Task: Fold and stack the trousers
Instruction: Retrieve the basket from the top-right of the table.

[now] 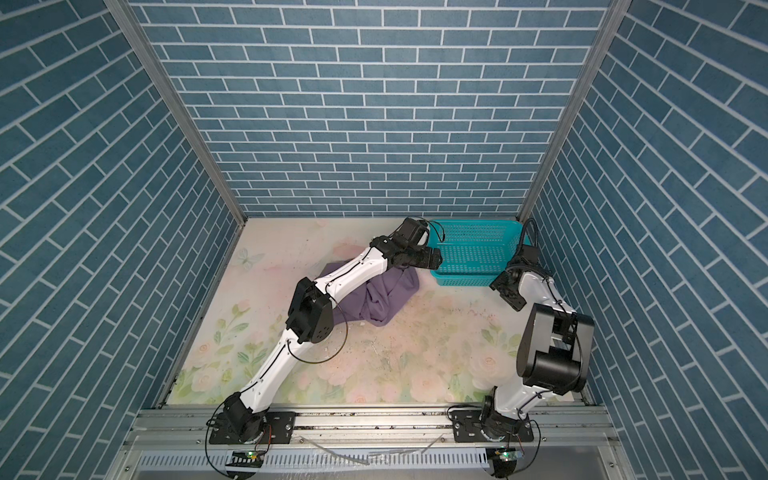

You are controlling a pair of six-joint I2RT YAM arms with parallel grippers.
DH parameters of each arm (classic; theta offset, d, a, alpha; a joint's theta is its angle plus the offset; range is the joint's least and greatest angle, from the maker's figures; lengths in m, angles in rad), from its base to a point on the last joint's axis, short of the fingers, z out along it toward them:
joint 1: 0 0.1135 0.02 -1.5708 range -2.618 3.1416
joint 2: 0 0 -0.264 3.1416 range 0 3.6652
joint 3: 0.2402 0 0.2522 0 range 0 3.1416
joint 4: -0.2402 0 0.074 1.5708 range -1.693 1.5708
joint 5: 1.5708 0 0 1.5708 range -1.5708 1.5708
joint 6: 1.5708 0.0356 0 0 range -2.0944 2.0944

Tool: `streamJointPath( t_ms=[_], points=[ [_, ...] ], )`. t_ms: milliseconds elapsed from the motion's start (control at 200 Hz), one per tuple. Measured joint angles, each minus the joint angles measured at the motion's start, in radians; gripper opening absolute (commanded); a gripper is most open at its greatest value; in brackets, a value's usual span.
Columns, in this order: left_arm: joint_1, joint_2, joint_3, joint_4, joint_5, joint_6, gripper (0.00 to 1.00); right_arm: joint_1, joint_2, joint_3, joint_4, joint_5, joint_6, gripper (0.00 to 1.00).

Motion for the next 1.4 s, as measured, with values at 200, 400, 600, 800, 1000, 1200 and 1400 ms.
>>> streamJointPath(
  t_ms=[200,400,600,800,1000,1200,1400],
  points=[
    [0.018,0.049,0.048,0.105,0.053,-0.042,0.87,0.000,0.056,0.037,0.038,-0.024,0.003,0.68],
    [0.040,0.114,0.085,0.231,0.119,-0.118,0.91,0.000,0.109,0.074,0.090,-0.068,0.015,0.68],
    [0.058,0.159,0.097,0.365,0.174,-0.200,0.92,0.004,0.121,0.078,0.166,-0.115,0.056,0.67],
    [0.080,0.194,0.122,0.494,0.207,-0.279,0.92,0.090,0.121,0.073,0.259,-0.142,0.100,0.67],
    [0.111,0.200,0.122,0.532,0.224,-0.313,0.92,0.183,0.142,0.064,0.323,-0.163,0.138,0.67],
    [0.147,0.160,0.010,0.560,0.242,-0.326,0.97,0.205,0.174,0.064,0.348,-0.165,0.161,0.67],
    [0.186,0.050,-0.138,0.500,0.269,-0.298,0.99,0.305,0.182,0.064,0.340,-0.144,0.158,0.67]
  ],
)
